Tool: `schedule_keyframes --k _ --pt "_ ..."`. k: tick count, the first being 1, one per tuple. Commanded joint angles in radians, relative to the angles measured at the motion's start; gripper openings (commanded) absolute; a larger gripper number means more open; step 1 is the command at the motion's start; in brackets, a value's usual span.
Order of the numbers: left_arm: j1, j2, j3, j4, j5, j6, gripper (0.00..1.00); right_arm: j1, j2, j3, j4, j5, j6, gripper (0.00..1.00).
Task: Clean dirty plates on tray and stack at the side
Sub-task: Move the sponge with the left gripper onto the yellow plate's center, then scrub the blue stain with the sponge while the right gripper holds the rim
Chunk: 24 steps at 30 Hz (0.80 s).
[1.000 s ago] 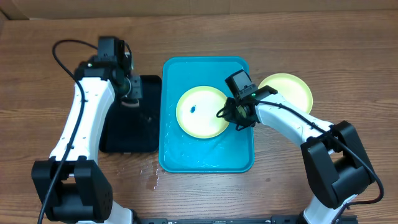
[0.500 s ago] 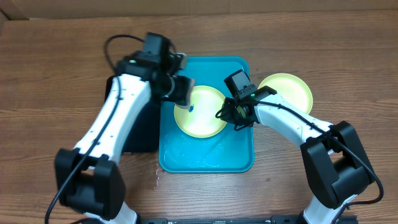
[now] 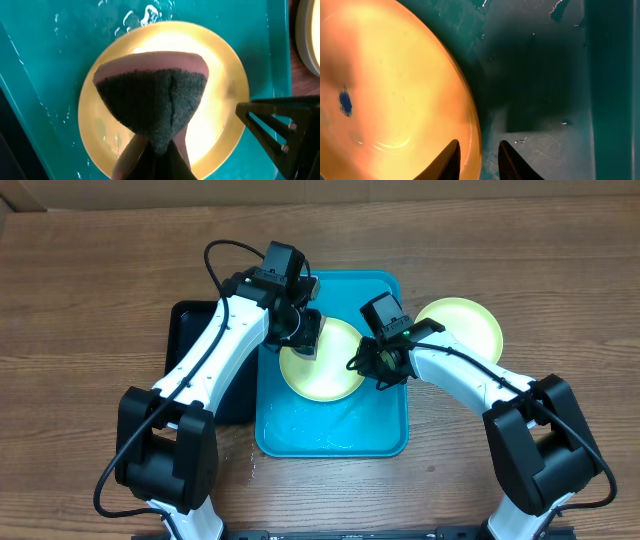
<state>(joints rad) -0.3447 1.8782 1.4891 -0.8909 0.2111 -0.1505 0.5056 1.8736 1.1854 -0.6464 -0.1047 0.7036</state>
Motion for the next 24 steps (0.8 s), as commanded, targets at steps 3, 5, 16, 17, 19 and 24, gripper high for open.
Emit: schedule_keyframes --k 3,5,16,17,19,24 --pt "0.003 0.007 -0.006 0.013 -0.013 -0.006 0.04 0.006 0.003 0.012 0.005 -0.001 0.0 0.28" --pt "0.003 0.007 -0.011 0.014 -0.013 -0.006 0.04 0.006 0.003 0.012 0.005 -0.001 0.0 0.31" --pt "0.003 0.013 -0.035 0.032 -0.039 -0.002 0.04 0.006 0.003 0.012 0.013 0.002 0.004 0.31" --pt "0.003 0.013 -0.035 0.032 -0.039 -0.003 0.04 0.006 0.003 0.012 0.016 0.002 0.004 0.3" --pt "0.003 0.013 -0.039 0.033 -0.039 -0.002 0.05 0.005 0.003 0.012 0.016 0.002 0.004 0.3" --pt "0.003 0.013 -0.048 0.036 -0.039 0.007 0.05 0.005 0.003 0.012 0.017 0.002 0.004 0.2"
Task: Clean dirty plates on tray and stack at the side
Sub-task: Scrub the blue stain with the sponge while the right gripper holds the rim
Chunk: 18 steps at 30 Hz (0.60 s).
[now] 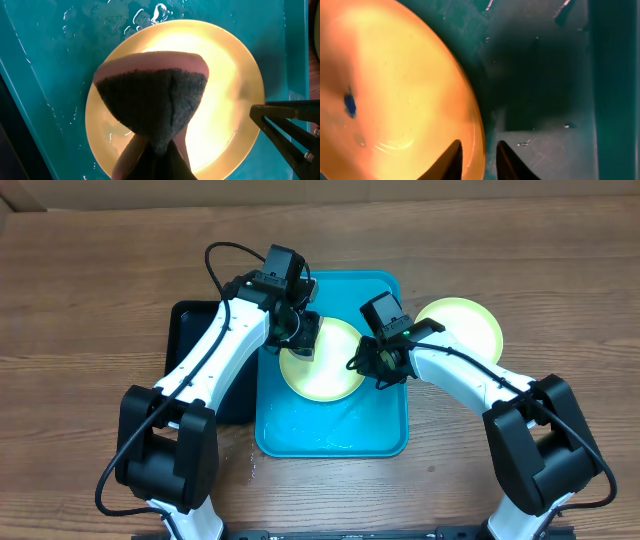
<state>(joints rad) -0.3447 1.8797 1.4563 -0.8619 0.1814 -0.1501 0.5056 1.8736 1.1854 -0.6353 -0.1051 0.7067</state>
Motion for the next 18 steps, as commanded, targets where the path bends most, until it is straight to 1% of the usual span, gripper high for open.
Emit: schedule_keyframes --k 1,2,5,14,15,18 --pt "0.003 0.011 -0.016 0.007 -0.009 0.008 0.05 0.005 0.003 0.012 0.006 0.002 0.001 0.18" --pt "0.003 0.011 -0.016 0.007 -0.009 0.008 0.05 0.005 0.003 0.012 0.006 0.002 0.001 0.16" --pt "0.003 0.011 -0.016 0.007 -0.009 0.009 0.05 0.005 0.003 0.012 0.006 0.003 0.001 0.15" --pt "0.003 0.011 -0.016 0.006 -0.009 0.008 0.05 0.005 0.003 0.012 0.006 0.021 0.001 0.16" --pt "0.003 0.011 -0.016 0.006 -0.009 0.008 0.05 0.005 0.003 0.012 0.006 0.025 0.001 0.23" --pt "0.003 0.011 -0.016 0.007 -0.009 0.008 0.05 0.003 0.003 0.012 0.006 0.028 0.001 0.33"
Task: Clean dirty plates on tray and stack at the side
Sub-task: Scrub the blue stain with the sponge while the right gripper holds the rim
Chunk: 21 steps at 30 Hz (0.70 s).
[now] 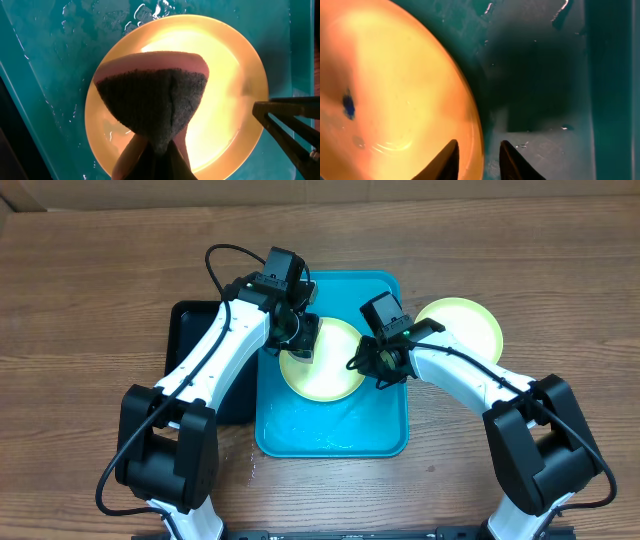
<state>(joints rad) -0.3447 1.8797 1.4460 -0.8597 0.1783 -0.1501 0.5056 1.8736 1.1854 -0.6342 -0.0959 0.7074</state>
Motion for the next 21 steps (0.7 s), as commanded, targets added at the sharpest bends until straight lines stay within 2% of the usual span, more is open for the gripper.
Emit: schedule_keyframes --k 1,14,19,21 --pt "0.003 0.011 -0.005 0.005 -0.006 0.008 0.05 0.003 0.003 0.012 0.005 0.029 0.0 0.33" --pt "0.003 0.011 -0.005 0.001 -0.006 0.008 0.05 0.023 0.003 -0.004 0.003 0.05 0.031 0.32" --pt "0.003 0.011 -0.005 -0.002 -0.006 0.008 0.05 0.023 0.003 -0.006 0.016 0.053 0.034 0.2" --pt "0.003 0.011 -0.005 -0.002 -0.006 0.008 0.05 0.023 0.003 -0.006 0.023 0.055 0.034 0.19"
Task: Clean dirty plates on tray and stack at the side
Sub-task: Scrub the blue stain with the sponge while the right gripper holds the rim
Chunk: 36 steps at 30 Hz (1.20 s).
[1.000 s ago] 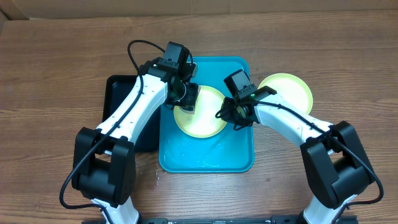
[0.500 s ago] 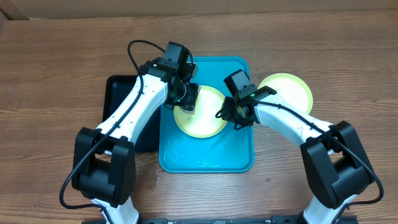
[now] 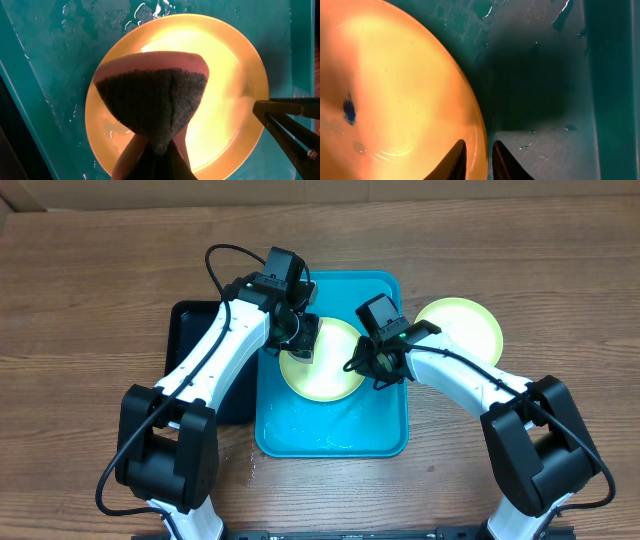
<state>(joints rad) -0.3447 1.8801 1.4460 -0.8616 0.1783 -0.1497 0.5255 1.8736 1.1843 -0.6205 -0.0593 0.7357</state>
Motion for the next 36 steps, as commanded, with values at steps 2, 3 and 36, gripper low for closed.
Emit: schedule_keyframes --k 2,3,36 --pt "0.003 0.011 -0.005 0.001 -0.006 0.008 0.05 0.003 0.003 -0.007 0.013 0.021 0.006 0.2" --pt "0.003 0.011 -0.005 0.002 -0.006 0.008 0.05 0.003 0.003 -0.007 0.013 0.021 0.006 0.2" --pt "0.003 0.011 -0.005 -0.001 -0.032 0.008 0.05 0.009 0.003 -0.046 0.082 0.013 0.024 0.12"
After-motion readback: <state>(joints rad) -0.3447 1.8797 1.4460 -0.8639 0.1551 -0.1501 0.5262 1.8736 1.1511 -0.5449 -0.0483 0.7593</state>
